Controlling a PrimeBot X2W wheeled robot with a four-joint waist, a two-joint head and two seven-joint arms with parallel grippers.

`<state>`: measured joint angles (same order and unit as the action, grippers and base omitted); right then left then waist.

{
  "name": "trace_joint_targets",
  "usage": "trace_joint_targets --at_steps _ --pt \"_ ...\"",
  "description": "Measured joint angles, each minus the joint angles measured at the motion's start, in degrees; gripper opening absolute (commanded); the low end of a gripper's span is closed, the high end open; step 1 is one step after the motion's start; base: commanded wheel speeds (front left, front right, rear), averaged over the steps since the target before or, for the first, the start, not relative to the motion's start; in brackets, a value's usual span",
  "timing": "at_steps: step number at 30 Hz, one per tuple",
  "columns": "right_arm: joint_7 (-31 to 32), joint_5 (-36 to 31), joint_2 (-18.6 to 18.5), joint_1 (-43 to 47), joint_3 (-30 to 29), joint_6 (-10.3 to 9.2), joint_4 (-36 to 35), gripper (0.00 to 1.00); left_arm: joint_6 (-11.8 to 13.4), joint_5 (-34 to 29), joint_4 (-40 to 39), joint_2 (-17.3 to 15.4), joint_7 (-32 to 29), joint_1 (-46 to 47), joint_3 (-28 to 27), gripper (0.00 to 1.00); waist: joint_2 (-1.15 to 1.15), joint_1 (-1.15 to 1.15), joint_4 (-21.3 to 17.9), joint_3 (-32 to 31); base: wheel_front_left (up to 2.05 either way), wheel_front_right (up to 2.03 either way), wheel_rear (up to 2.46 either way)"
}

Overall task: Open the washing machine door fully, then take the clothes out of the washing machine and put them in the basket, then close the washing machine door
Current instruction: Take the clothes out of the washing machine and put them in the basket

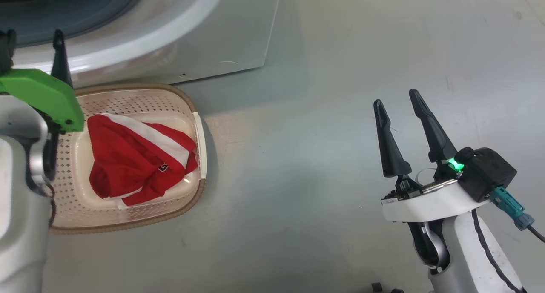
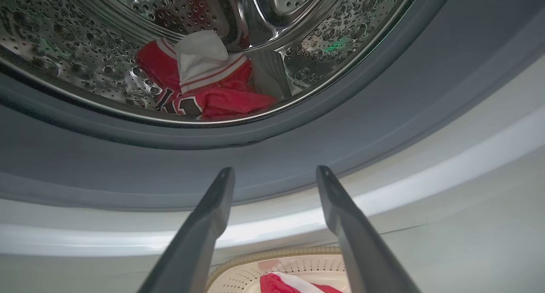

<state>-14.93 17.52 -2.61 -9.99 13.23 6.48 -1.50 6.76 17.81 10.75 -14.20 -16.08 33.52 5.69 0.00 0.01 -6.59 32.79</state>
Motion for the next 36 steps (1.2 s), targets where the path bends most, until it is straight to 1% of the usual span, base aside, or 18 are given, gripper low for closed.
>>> trace_joint_targets --at_steps 4,7,12,15,22,25,29,30,36 --pt "0.0 1.2 0.0 -1.3 0.5 0.01 0.2 1.0 0.0 0.0 0.9 -2.8 -4.6 4.3 -0.6 1.0 0.0 0.0 -1.6 2.3 0.0 0.0 0.0" --pt "0.0 1.7 0.0 -1.9 0.8 0.01 0.4 1.0 -0.1 0.0 1.6 -4.2 -8.2 7.2 -0.7 1.0 0.0 0.0 -2.7 3.8 0.0 0.0 0.0" --pt "0.0 3.1 0.0 -3.5 1.9 0.12 0.7 1.0 -0.7 -0.3 2.2 -7.2 -13.6 12.1 -1.2 1.0 0.0 0.0 -4.4 6.0 0.0 0.0 0.0" --pt "0.0 3.7 0.0 -4.3 2.6 0.21 0.8 1.0 -1.4 -1.1 2.3 -9.0 -16.3 15.2 -1.4 1.0 0.0 0.0 -5.4 7.2 0.0 0.0 0.0" --pt "0.0 5.4 0.0 -5.5 4.6 0.46 1.0 1.0 -2.4 -3.1 2.2 -13.1 -21.9 21.8 -1.3 0.96 0.0 0.0 -7.4 9.7 0.0 0.0 0.0" --pt "0.0 6.7 0.0 -6.3 5.7 0.46 1.0 1.0 -2.8 -3.4 2.2 -15.1 -23.9 23.8 -1.5 0.96 0.0 0.0 -8.3 10.7 0.0 0.0 0.0" --pt "0.0 7.6 0.0 -6.8 6.2 0.46 1.0 1.0 -3.0 -3.5 2.2 -16.4 -26.6 26.7 -2.0 0.96 0.0 0.0 -9.6 12.1 0.0 0.0 0.0" --pt "0.0 7.8 0.0 -7.1 6.3 0.46 0.9 1.0 -3.0 -3.5 2.2 -16.7 -27.3 27.4 -2.1 0.92 0.0 0.0 -9.8 12.5 0.0 0.0 0.0" --pt "0.0 8.4 0.0 -8.4 7.0 0.47 0.8 1.0 -3.0 -3.5 2.6 -19.1 -31.3 30.7 -3.6 0.94 0.0 0.0 -11.5 14.9 0.0 0.0 0.0"
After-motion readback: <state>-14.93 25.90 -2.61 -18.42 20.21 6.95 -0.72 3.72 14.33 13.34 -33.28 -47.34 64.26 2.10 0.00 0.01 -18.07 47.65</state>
